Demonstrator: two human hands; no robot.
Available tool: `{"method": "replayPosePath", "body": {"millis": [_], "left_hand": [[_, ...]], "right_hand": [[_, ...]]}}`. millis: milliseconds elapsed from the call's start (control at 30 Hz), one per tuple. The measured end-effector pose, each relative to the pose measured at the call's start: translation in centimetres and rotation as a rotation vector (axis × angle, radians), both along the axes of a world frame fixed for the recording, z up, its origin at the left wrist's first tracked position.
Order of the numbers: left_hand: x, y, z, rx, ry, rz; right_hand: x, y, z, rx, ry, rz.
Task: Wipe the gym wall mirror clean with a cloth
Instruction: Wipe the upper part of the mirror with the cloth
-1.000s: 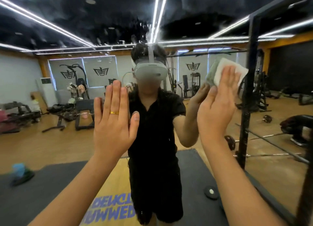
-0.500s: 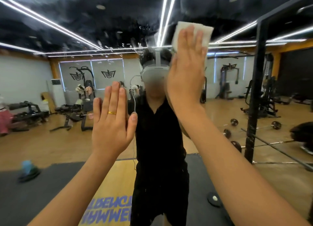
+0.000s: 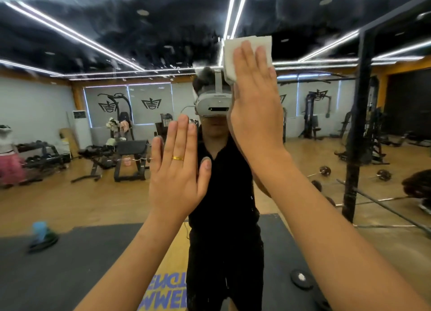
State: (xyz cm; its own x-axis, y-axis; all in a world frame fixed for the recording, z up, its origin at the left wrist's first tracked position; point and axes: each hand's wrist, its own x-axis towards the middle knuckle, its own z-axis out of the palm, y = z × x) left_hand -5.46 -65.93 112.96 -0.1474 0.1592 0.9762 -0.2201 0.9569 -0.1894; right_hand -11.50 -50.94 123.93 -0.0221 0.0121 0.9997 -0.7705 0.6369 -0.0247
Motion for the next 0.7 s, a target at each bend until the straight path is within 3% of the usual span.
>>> {"method": "replayPosePath", "body": {"millis": [100,233,300,533,633,700], "left_hand": [[0.0,-0.2,-0.1,0.001,-0.002,0.001],[-0.1,-0.4,0.0,0.021,-0.023,-0.013],[-0.1,-0.2,0.1,0.018,-0.012,-0.018],[0.0,-0.4,-0.1,-0.001,-0.013,-0.006],[0.0,-0.4,-0.1,-0.008,0.001,0.000],[-0.1,-0.5,0.0,-0.005,0.006,0.002]], "right_hand": [[1.8,-2.6,0.2,-0.065,-0.038,0.035],[3.1,-5.3,0.2,0.221,0.083,-0.013],[2.6,-4.2,0.6,0.266,0.098,-0.013],[0.4,1.0,-0.1,-0.170,-0.117,0.049],[1.2,-0.9,1.3,-0.174,-0.110,0.053],[1.9,-3.0,2.7,-0.047,-0.071,0.044]]}}
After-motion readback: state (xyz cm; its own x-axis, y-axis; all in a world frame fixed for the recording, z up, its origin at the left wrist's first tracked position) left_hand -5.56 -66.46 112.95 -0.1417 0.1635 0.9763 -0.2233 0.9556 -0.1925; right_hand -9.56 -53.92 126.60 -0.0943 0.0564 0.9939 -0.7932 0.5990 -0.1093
